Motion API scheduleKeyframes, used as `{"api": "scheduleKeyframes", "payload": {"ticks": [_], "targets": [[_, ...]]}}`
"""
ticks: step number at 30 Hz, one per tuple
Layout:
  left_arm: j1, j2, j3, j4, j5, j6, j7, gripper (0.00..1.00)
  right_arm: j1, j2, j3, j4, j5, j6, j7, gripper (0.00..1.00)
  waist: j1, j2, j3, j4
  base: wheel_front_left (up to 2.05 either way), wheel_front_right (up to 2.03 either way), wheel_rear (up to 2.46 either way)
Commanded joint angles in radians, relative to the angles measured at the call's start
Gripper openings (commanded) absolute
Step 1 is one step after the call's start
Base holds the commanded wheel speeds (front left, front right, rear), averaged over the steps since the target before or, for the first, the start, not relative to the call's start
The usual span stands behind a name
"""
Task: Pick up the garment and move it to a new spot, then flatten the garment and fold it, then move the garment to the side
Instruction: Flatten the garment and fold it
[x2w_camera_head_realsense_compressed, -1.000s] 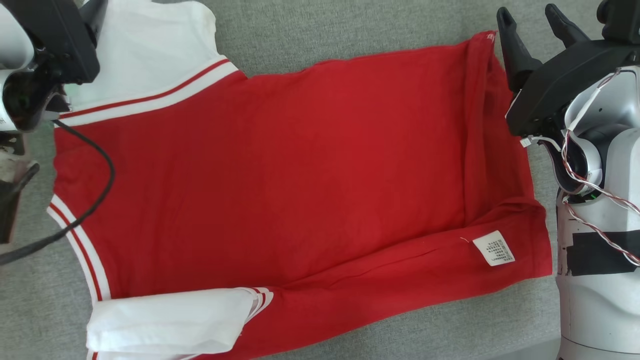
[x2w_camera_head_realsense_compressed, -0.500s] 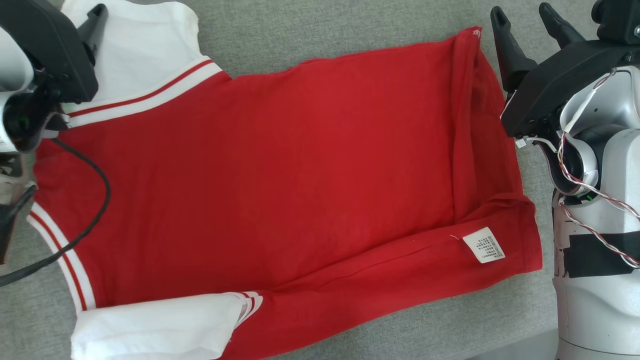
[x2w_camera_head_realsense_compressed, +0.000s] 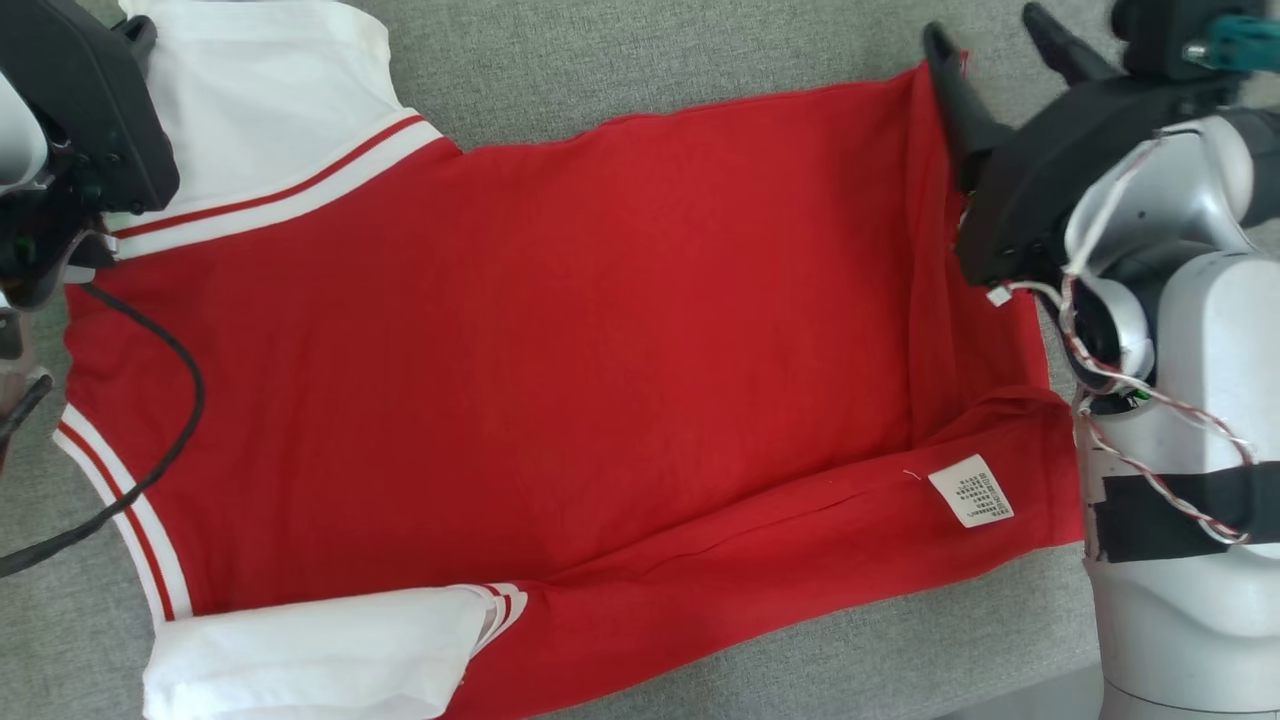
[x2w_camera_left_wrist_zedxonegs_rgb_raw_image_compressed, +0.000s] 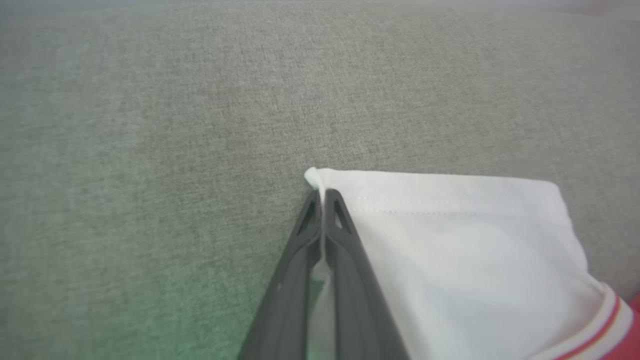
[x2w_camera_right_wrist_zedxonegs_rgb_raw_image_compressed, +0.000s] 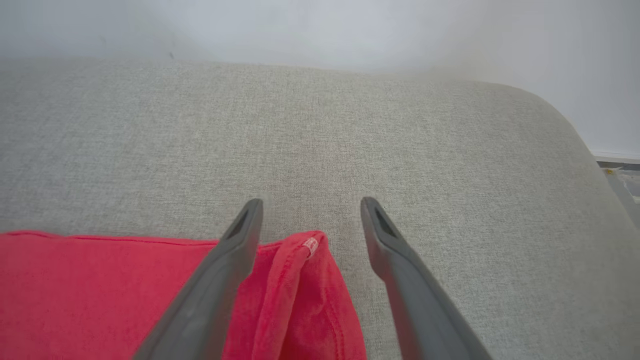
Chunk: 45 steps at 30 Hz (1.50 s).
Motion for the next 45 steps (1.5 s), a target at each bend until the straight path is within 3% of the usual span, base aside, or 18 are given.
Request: {"api": "scheduleKeyframes", "payload": {"ticks": [1,10,23,31,41,45], "targets": [[0.028,0.008,-0.005,0.006,-0.016,-0.002,0.01,0.0,-0.004,-0.012,0.011,-0.006,-0.018,-0.002,0.023,1.0,0.0,-0.0001,-0.001,0.0,0.0,0.0,0.0],[0.021,-0.004,-0.016,0.004,-0.006,0.006,0.005,0.0,-0.031,-0.018,0.058,0.002,-0.102,-0.002,0.161,1.0,0.0,-0.0001,0.002,0.002,0.0,0.0,0.0],[0.014,-0.007,-0.028,0.016,-0.008,-0.003,-0.003,0.0,-0.017,-0.068,0.034,0.051,-0.142,-0.002,0.181,1.0,0.0,-0.0001,0.002,0.005,0.0,0.0,0.0],[0.017,-0.003,-0.028,0.011,-0.015,0.0,0.0,0.0,-0.047,-0.049,0.043,0.057,-0.088,-0.002,0.151,1.0,0.0,-0.0001,0.001,0.014,0.0,0.0,0.0],[0.023,-0.014,-0.032,0.011,-0.02,0.003,-0.01,0.0,-0.067,-0.057,0.063,0.089,-0.078,-0.002,0.211,1.0,0.0,-0.0001,-0.004,0.031,0.0,0.0,0.0],[0.021,-0.02,-0.038,0.008,-0.021,0.005,-0.01,0.0,-0.07,-0.069,0.051,0.103,-0.08,-0.002,0.221,0.95,0.0,-0.0001,0.0,0.038,0.0,0.0,0.0]]}}
